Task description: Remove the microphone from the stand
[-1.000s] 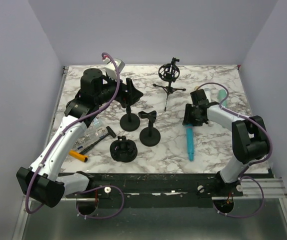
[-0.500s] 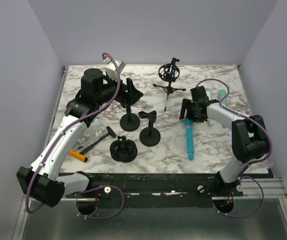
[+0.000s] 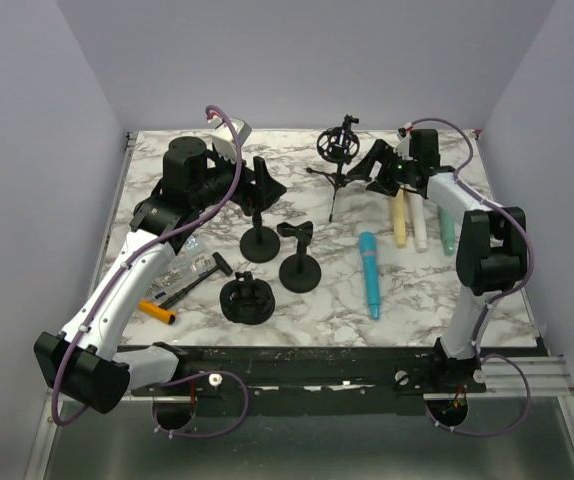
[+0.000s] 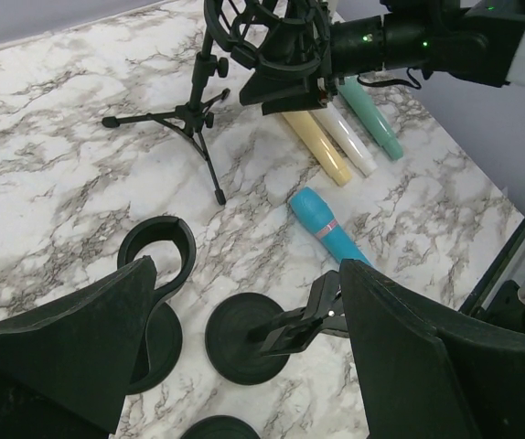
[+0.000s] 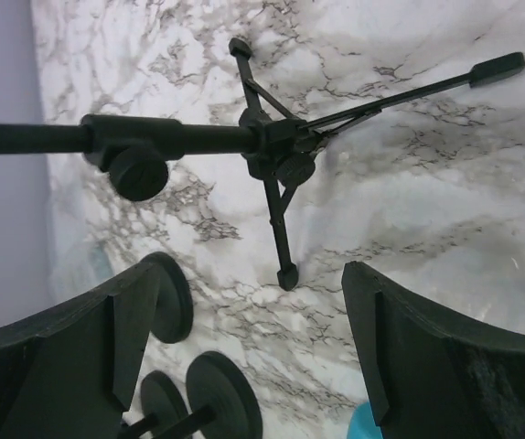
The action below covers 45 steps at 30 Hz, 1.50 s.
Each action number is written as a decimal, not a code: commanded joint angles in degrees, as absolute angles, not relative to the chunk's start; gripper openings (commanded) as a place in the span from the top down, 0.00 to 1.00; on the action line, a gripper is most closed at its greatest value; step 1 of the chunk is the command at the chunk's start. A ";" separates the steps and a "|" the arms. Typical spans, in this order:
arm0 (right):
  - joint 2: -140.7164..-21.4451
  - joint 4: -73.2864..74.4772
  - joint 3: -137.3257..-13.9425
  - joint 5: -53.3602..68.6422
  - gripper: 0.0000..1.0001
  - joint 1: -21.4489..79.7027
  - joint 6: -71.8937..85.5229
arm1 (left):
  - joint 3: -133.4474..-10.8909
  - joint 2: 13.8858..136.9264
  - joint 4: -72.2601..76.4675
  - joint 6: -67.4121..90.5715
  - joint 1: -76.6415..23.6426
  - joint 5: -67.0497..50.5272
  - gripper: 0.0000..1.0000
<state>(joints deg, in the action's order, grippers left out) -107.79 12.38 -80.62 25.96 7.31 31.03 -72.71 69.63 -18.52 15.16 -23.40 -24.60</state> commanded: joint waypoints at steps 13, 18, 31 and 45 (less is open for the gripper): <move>-123.19 -37.19 -77.81 55.62 0.25 3.18 69.87 | -73.30 68.99 -17.98 14.67 -23.91 -24.94 0.15; -125.56 -42.16 -78.57 55.89 0.39 2.99 74.44 | -73.30 69.08 -17.96 14.68 -23.91 -25.07 0.15; -128.09 -44.95 -79.17 56.24 0.63 1.71 75.94 | -73.26 69.65 -17.95 14.51 -23.91 -25.14 0.15; -130.95 -49.68 -81.21 58.27 0.63 1.76 78.43 | -73.30 70.14 -17.96 14.48 -23.91 -25.23 0.15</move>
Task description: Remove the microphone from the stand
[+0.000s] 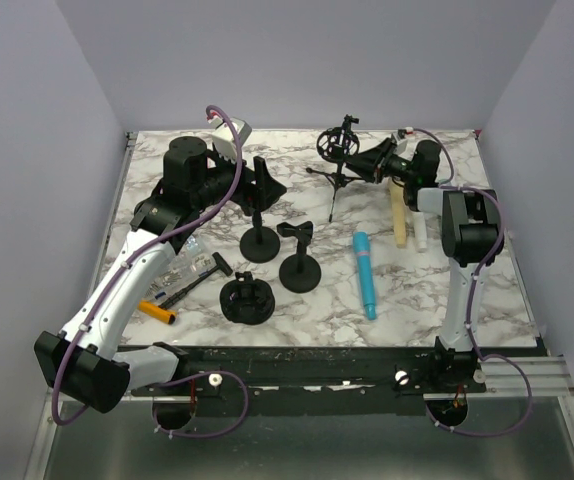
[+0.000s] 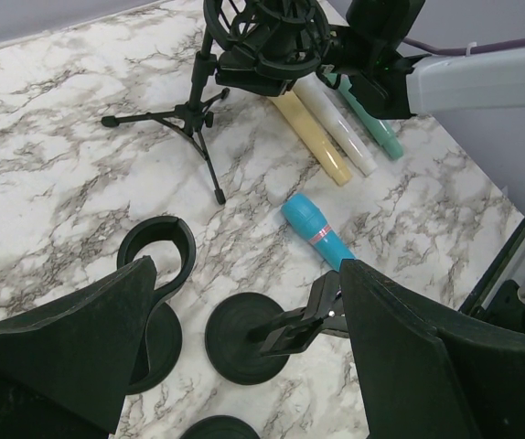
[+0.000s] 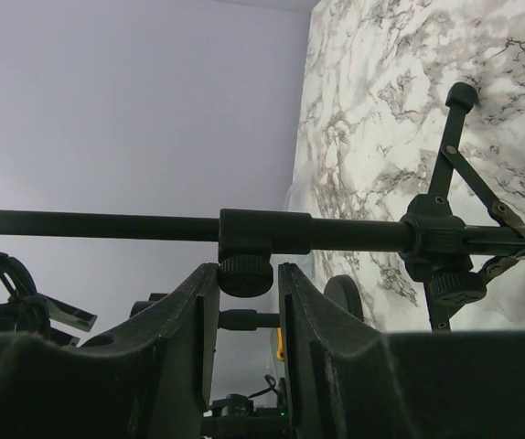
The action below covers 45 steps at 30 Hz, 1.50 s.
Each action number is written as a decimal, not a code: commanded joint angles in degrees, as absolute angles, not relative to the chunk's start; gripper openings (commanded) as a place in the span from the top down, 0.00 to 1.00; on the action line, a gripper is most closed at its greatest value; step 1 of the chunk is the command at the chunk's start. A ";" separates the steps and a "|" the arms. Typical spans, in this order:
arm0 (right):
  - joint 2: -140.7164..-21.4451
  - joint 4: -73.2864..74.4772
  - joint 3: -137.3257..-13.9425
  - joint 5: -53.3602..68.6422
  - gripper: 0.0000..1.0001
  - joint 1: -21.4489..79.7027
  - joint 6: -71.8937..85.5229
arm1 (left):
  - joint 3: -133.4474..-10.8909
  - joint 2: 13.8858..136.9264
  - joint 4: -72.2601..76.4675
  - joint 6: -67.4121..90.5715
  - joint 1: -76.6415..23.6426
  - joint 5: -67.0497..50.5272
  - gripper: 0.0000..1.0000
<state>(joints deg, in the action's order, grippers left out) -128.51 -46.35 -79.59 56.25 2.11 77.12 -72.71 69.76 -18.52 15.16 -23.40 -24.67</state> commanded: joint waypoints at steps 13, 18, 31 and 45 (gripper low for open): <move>-126.30 -34.85 -78.69 52.46 0.99 1.86 51.92 | -73.13 70.31 -17.83 14.24 -23.95 -25.14 0.15; -119.83 -22.29 -75.49 38.67 0.99 4.03 27.15 | -73.13 70.80 -17.72 14.59 -23.91 -25.67 0.15; -108.36 -26.74 -65.13 7.71 0.99 15.62 -3.11 | -72.91 71.19 -17.75 14.24 -23.91 -24.78 0.15; -102.95 -30.27 -59.57 -3.52 0.99 20.37 -9.01 | -72.97 70.66 -17.78 14.24 -23.91 -24.87 0.15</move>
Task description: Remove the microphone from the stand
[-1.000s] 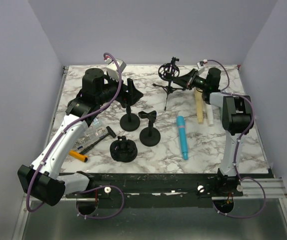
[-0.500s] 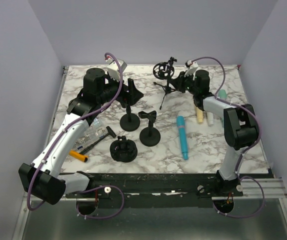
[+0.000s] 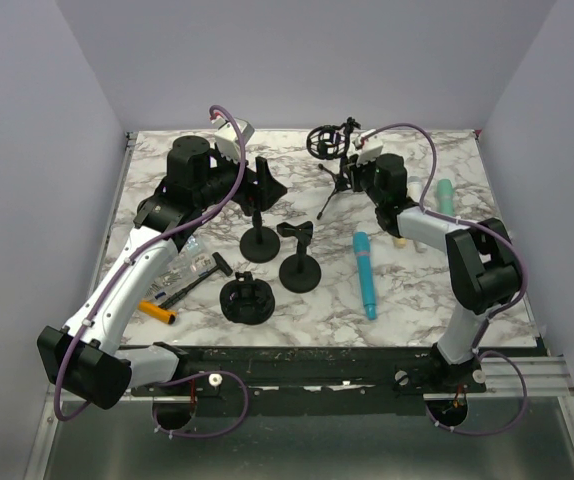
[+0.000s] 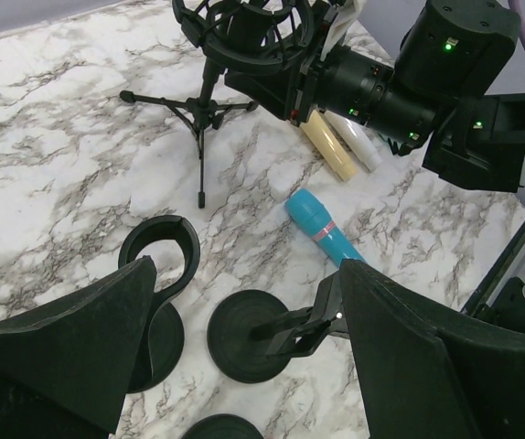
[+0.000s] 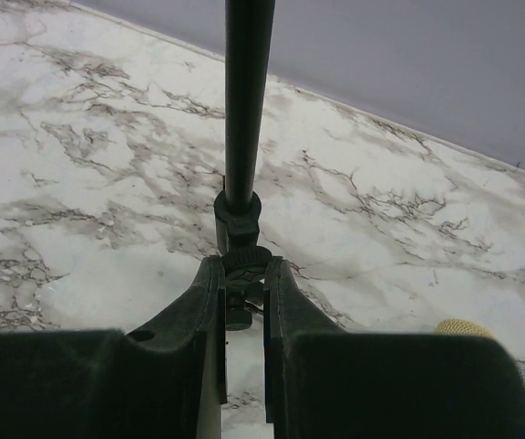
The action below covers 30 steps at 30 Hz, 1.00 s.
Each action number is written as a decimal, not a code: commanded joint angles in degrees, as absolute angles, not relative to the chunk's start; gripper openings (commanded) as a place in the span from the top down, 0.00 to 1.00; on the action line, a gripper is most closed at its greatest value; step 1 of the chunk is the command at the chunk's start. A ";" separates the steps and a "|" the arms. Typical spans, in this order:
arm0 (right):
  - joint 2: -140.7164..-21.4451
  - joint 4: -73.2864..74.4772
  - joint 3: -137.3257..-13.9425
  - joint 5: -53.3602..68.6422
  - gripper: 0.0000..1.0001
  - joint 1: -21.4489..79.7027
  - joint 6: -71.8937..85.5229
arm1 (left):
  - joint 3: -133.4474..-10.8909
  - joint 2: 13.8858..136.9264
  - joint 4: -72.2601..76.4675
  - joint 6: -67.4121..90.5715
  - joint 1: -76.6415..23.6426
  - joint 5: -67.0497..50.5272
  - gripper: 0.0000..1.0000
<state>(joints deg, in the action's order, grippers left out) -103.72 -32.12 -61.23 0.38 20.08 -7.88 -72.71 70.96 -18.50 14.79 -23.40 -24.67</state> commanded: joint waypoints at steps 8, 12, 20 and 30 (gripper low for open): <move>-102.33 -23.78 -60.51 -0.98 0.44 20.29 6.77 | -73.07 70.36 -17.94 14.15 -23.99 -24.72 0.15; -100.41 -17.71 -61.03 1.50 0.27 19.44 21.04 | -73.28 70.49 -18.07 14.24 -24.08 -25.18 0.15; -101.52 -23.04 -59.35 20.53 0.25 10.63 51.66 | -73.48 70.58 -18.22 14.41 -24.26 -25.55 0.15; -115.71 -57.68 -58.84 35.67 0.34 7.82 82.20 | -73.55 70.71 -18.42 14.33 -24.36 -25.40 0.15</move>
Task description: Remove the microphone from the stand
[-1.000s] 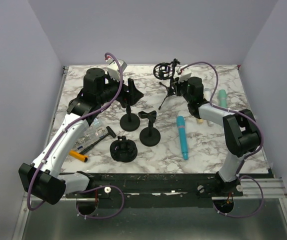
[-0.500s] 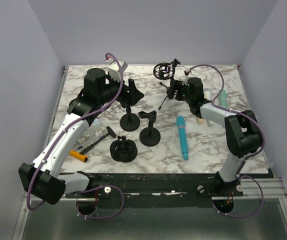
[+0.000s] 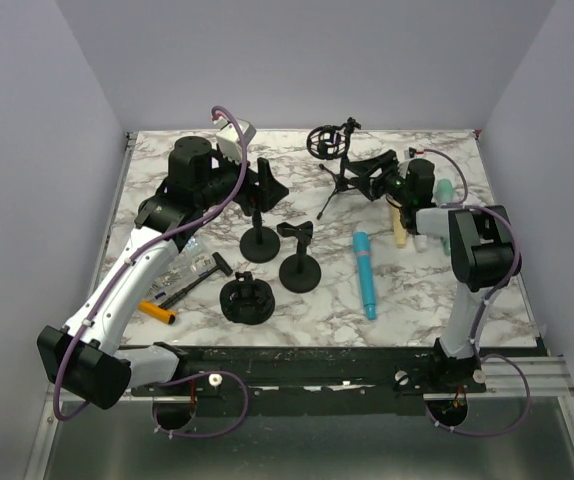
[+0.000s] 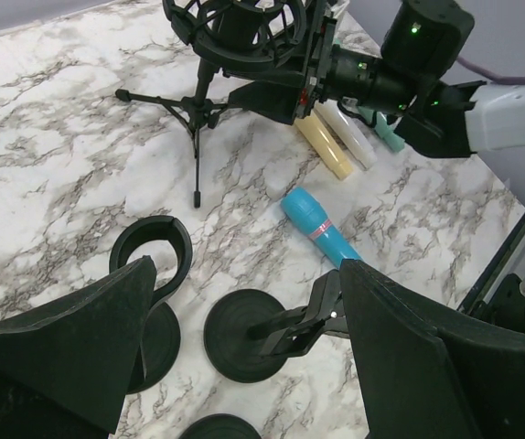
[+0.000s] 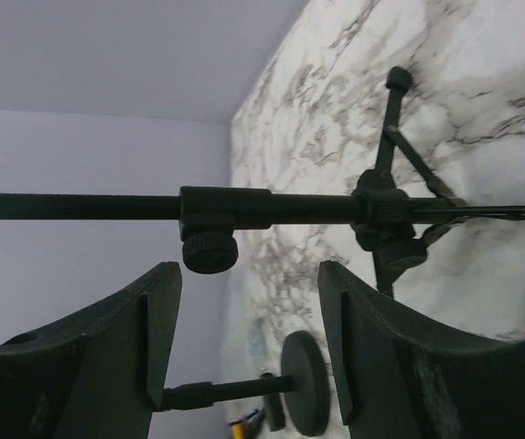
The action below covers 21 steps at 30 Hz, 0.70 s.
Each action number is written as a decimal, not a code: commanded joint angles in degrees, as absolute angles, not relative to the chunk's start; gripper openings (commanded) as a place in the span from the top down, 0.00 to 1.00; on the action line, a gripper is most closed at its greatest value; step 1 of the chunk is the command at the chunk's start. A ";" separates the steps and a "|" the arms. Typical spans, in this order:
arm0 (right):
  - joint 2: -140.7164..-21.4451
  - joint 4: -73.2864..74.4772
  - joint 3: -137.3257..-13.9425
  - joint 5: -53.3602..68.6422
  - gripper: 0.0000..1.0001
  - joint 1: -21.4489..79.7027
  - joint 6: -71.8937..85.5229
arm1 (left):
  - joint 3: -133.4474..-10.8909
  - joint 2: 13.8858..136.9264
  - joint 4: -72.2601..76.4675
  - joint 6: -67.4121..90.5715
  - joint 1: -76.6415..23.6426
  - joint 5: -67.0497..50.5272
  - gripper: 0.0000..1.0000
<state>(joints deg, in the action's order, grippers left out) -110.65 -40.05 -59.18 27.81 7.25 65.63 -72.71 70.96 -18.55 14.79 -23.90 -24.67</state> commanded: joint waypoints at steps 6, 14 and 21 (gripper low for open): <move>-120.88 -68.60 -60.18 34.95 0.49 7.65 91.40 | -73.48 70.58 -18.37 14.24 -24.37 -25.42 0.15; -119.93 -69.17 -58.40 33.50 0.46 6.08 91.80 | -73.57 70.57 -18.43 14.32 -24.43 -25.72 0.15; -121.48 -69.41 -60.17 34.28 0.54 5.98 92.22 | -73.56 70.58 -18.30 14.41 -24.43 -25.84 0.15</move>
